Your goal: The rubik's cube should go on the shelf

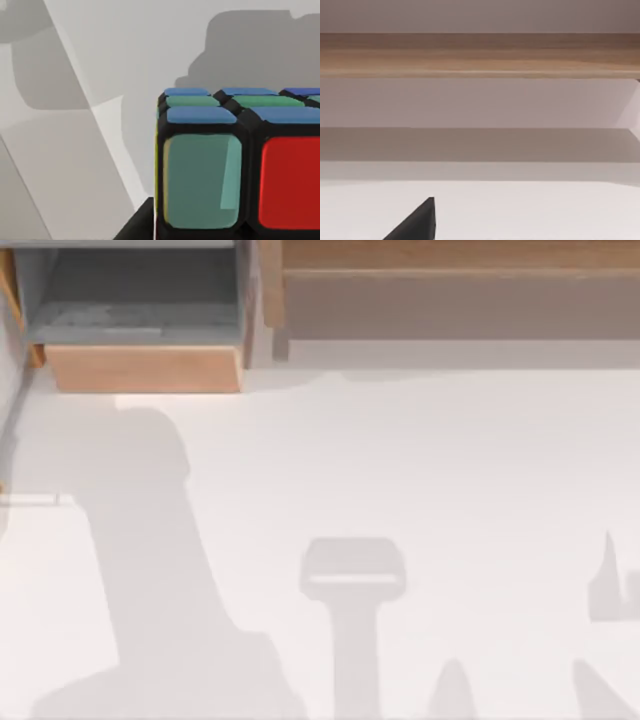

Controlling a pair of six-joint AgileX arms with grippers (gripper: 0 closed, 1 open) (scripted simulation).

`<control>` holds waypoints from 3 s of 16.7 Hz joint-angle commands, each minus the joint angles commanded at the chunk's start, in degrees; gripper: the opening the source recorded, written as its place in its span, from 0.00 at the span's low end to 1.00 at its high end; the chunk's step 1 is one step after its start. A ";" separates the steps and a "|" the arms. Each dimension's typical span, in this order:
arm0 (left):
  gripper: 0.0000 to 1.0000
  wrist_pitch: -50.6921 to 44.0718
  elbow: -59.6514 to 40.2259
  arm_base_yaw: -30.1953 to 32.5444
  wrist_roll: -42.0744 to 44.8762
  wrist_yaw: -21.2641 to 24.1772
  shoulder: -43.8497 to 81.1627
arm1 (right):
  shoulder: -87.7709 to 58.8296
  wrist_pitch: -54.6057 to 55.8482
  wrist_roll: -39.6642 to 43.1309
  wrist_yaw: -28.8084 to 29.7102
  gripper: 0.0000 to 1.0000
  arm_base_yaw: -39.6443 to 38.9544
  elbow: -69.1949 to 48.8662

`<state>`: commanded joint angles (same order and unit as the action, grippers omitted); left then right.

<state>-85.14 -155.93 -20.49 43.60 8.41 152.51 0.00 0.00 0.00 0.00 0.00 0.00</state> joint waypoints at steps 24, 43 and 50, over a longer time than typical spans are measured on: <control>0.00 15.88 34.43 22.98 -13.48 -17.66 -30.00 | 0.00 0.00 0.00 0.00 1.00 0.00 0.00; 0.00 89.98 70.39 65.22 -28.73 -37.64 -24.67 | 0.00 0.00 0.00 0.00 1.00 0.00 0.00; 0.00 124.87 70.86 71.29 -29.98 -46.98 -17.29 | 0.00 0.00 0.00 0.00 1.00 0.00 0.00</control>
<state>39.73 -85.06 50.80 13.62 -38.58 135.22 0.00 0.00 0.00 0.00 0.00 0.00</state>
